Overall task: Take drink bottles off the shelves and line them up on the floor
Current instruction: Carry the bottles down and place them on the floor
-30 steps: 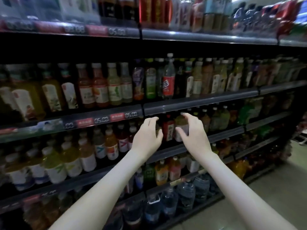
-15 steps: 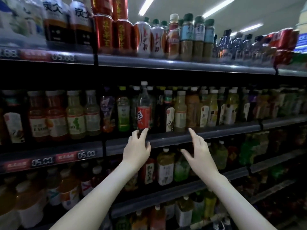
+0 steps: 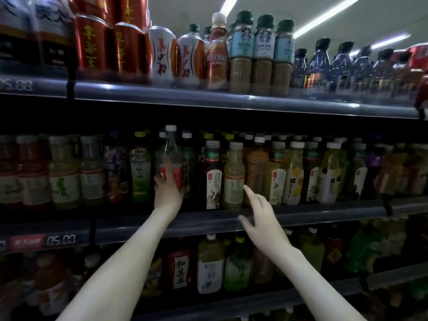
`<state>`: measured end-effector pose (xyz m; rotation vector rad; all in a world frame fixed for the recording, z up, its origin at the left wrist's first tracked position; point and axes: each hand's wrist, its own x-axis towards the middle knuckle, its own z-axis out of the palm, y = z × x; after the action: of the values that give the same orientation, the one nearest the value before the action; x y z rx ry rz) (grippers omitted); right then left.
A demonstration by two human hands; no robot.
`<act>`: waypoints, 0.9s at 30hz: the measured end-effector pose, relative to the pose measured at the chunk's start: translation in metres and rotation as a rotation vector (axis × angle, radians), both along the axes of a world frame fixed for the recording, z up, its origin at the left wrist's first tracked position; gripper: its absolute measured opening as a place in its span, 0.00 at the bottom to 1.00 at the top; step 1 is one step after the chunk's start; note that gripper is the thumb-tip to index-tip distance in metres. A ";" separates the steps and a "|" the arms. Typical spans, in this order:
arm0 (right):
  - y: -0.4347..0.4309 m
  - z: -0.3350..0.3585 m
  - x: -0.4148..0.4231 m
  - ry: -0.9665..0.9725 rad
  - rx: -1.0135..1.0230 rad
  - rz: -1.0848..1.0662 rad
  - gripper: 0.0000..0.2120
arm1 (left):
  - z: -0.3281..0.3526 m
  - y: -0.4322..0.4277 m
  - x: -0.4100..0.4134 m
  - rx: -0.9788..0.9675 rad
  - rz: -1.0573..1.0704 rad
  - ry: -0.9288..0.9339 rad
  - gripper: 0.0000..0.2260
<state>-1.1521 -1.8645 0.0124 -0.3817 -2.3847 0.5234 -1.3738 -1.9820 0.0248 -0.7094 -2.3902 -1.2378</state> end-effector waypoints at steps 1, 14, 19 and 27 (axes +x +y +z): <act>0.003 0.004 -0.001 0.009 0.003 0.025 0.33 | -0.001 0.001 0.003 0.034 0.008 0.013 0.45; -0.029 0.040 -0.016 0.319 -0.434 0.464 0.31 | 0.013 -0.015 0.113 0.209 -0.469 0.809 0.45; -0.010 0.019 0.035 0.449 -0.664 0.293 0.31 | 0.010 0.011 0.171 0.058 -0.797 0.444 0.54; 0.109 -0.005 0.146 0.532 -0.793 0.018 0.25 | -0.005 0.130 0.271 -0.173 -0.823 0.742 0.41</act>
<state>-1.0060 -1.7550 0.0071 -0.4814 -1.5945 1.3874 -1.1033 -1.8520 0.0199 -1.9282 -1.6037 -0.7659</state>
